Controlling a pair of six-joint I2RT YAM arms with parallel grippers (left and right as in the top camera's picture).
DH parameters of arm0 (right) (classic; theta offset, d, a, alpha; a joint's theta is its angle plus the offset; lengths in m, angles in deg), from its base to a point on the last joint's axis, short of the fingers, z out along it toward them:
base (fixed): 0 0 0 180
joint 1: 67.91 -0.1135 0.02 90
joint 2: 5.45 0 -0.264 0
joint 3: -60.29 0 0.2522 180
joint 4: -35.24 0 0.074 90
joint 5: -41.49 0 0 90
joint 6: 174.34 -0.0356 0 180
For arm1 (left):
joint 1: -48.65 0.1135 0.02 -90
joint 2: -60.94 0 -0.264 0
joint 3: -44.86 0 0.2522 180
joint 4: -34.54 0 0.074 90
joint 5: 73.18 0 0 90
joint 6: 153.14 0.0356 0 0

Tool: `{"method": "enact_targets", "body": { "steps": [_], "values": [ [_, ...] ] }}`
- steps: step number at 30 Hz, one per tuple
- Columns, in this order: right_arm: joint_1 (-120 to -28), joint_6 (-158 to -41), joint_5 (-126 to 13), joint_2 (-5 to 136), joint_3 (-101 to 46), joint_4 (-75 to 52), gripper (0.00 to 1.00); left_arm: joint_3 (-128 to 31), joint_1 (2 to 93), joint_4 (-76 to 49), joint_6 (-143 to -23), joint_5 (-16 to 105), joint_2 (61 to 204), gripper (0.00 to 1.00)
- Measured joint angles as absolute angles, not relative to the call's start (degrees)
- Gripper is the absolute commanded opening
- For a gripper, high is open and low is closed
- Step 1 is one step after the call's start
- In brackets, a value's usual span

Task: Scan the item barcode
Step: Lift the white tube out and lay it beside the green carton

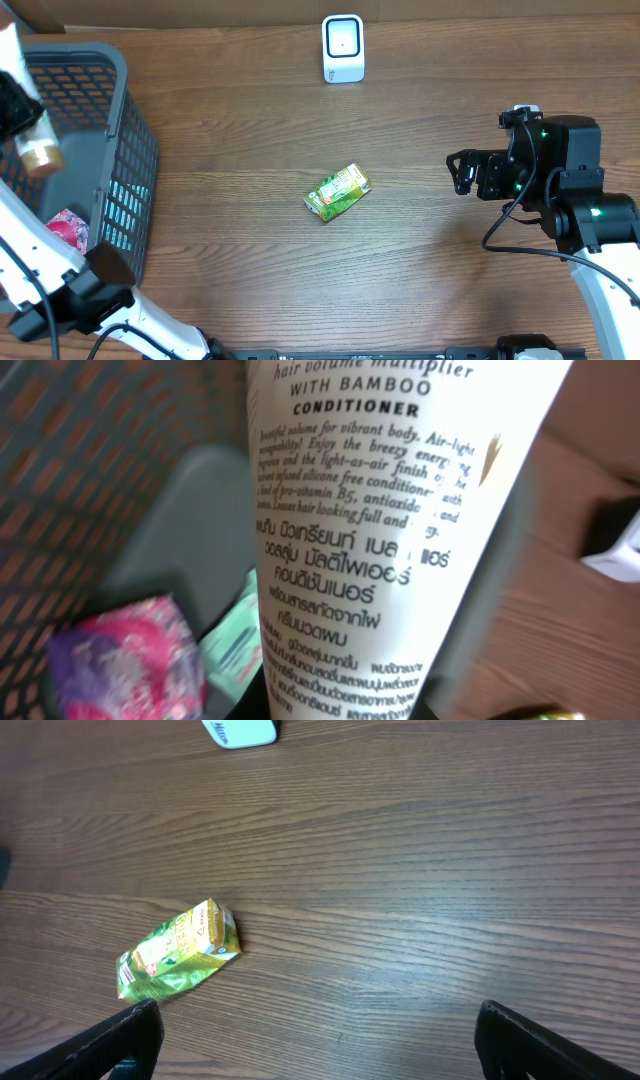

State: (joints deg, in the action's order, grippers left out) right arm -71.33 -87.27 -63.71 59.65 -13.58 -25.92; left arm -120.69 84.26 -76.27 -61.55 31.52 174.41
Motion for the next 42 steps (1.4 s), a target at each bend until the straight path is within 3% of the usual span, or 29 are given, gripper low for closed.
{"method": "enact_targets", "body": {
  "steps": [7,19,28,42],
  "values": [
    [-71.3,-87.3,-63.7,59.7,-13.6,-25.9,1.00,-125.6,73.9,-76.3,-61.6,32.6,170.5,0.04],
    [-71.3,-87.3,-63.7,59.7,-13.6,-25.9,1.00,-124.3,46.3,-76.3,-66.3,31.7,164.9,0.04],
    [-71.3,-87.3,-63.7,59.7,-13.6,-25.9,1.00,-102.0,35.8,-72.8,-77.3,23.8,169.1,0.04],
    [-71.3,-87.3,-63.7,59.7,-13.6,-25.9,1.00,-63.4,29.1,-43.9,-82.5,20.8,175.3,0.04]
  ]
}}
